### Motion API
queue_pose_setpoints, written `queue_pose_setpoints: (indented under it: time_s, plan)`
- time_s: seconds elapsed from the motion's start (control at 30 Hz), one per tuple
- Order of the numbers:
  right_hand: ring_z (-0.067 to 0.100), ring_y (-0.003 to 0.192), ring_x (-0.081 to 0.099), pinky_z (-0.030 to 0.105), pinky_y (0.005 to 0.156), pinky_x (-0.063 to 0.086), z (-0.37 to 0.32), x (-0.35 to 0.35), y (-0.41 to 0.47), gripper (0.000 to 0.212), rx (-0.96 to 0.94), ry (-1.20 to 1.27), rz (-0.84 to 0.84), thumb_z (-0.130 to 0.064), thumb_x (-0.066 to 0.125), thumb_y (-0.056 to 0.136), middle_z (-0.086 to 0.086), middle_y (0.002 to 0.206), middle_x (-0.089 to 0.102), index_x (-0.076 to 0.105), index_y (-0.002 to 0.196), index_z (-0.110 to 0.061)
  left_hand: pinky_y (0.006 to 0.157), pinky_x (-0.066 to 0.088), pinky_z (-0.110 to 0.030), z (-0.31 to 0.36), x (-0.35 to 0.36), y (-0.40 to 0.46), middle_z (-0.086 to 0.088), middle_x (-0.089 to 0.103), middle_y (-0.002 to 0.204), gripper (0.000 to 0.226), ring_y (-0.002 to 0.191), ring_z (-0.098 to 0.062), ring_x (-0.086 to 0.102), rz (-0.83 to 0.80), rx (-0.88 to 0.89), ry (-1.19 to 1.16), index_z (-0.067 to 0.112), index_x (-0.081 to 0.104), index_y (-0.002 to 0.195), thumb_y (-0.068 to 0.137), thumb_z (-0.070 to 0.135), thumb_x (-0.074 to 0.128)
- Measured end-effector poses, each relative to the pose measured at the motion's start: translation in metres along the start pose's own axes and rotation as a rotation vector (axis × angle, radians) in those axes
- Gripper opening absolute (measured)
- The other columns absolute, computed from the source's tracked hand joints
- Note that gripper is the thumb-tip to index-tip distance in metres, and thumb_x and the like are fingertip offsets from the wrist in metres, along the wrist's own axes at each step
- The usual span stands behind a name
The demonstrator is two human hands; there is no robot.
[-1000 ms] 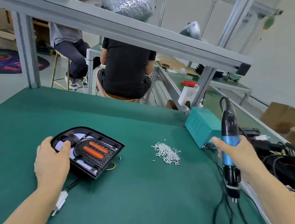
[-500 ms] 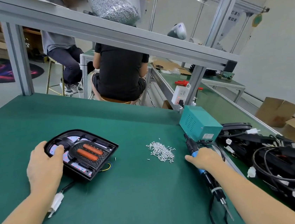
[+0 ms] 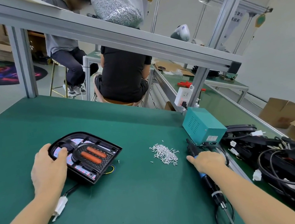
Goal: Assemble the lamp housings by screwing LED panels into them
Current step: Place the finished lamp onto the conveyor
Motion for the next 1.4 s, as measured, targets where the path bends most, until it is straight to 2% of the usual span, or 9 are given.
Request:
queue_pose_setpoints:
  time_s: [0.2,0.3,0.4,0.67,0.93,1.07,1.13,1.3,1.4]
  plan:
    - [0.025,0.08,0.051,0.028,0.055,0.036,-0.003,-0.026,-0.008,0.067,0.044,0.012,0.121,-0.066,0.024,0.096,0.004,0.091,0.055,0.061,0.107,-0.012,0.099,0.04,-0.054,-0.003,0.002,0.003,-0.01,0.055,0.127,0.041,0.113,-0.038,0.049,-0.011,0.008,0.005,0.019,0.05,0.127,0.091,0.039,0.047]
    - [0.024,0.091,0.06,0.03,0.067,0.038,-0.033,-0.069,-0.02,0.058,-0.042,0.117,0.333,-0.066,0.033,0.094,0.005,0.107,0.064,0.056,0.111,-0.015,0.096,0.041,-0.053,-0.003,0.002,0.004,-0.009,0.057,0.122,0.036,0.109,-0.037,0.05,-0.004,0.016,-0.002,0.02,0.052,0.12,0.09,0.04,0.047]
    - [0.029,0.11,0.059,0.035,0.077,0.039,-0.083,-0.094,-0.04,0.058,-0.229,0.247,0.381,-0.061,0.035,0.096,0.011,0.122,0.058,0.051,0.123,-0.012,0.099,0.04,-0.053,-0.004,0.002,0.005,-0.011,0.055,0.127,0.04,0.113,-0.038,0.049,0.004,0.018,0.027,0.018,0.051,0.125,0.091,0.039,0.049]
    - [0.03,0.134,0.041,0.042,0.107,0.038,-0.21,-0.095,-0.094,0.079,-0.67,0.746,0.03,-0.069,0.048,0.089,0.011,0.146,0.043,0.037,0.146,-0.016,0.099,0.04,-0.05,-0.002,0.002,0.004,-0.011,0.056,0.126,0.04,0.113,-0.037,0.05,-0.01,-0.001,0.025,0.016,0.051,0.124,0.09,0.039,0.051]
    - [0.025,0.116,0.057,0.035,0.096,0.047,-0.239,-0.096,-0.09,0.074,-0.676,0.901,-0.151,-0.064,0.068,0.078,0.006,0.127,0.061,0.057,0.128,-0.01,0.106,0.034,-0.036,-0.003,-0.013,0.005,0.001,0.043,0.144,0.058,0.123,-0.017,0.046,-0.22,-0.026,-0.093,0.018,0.038,0.143,0.094,0.047,0.049]
    - [0.022,0.084,0.064,0.033,0.078,0.052,-0.241,-0.092,-0.087,0.057,-0.661,1.009,-0.241,-0.054,0.076,0.076,0.008,0.101,0.069,0.064,0.109,-0.008,0.082,0.042,-0.032,-0.001,-0.038,-0.029,0.009,0.057,0.102,0.043,0.097,-0.013,0.052,-0.29,0.133,0.265,0.026,0.054,0.099,0.076,0.061,0.061]
    - [0.024,0.082,0.066,0.039,0.085,0.058,-0.241,-0.087,-0.087,0.057,-0.625,1.113,-0.326,-0.047,0.08,0.075,0.013,0.104,0.071,0.064,0.109,-0.004,0.083,0.039,-0.028,0.0,-0.031,-0.054,0.016,0.048,0.096,0.042,0.098,-0.01,0.045,-0.394,0.281,0.595,0.032,0.049,0.087,0.069,0.067,0.062]
    - [0.024,0.08,0.068,0.039,0.085,0.059,-0.238,-0.085,-0.088,0.061,-0.576,1.205,-0.371,-0.04,0.085,0.072,0.016,0.106,0.072,0.062,0.111,0.001,0.081,0.035,-0.021,0.016,-0.019,-0.07,0.012,0.042,0.099,0.014,0.099,-0.01,0.04,-0.354,0.487,0.816,0.033,0.041,0.09,0.09,0.045,0.048]
    - [0.018,0.069,0.07,0.03,0.072,0.061,-0.233,-0.079,-0.089,0.062,-0.53,1.342,-0.44,-0.031,0.087,0.071,0.014,0.099,0.073,0.061,0.115,0.004,0.074,0.043,-0.027,0.016,-0.019,-0.062,0.008,0.055,0.096,0.007,0.092,-0.016,0.052,-0.29,0.439,0.822,0.025,0.043,0.09,0.095,0.028,0.039]
Point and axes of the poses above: each hand's wrist, its own y-axis towards the middle knuckle, its own x-axis out of the palm, z = x × y, the point moved 8 cm from there along y, towards the middle knuckle
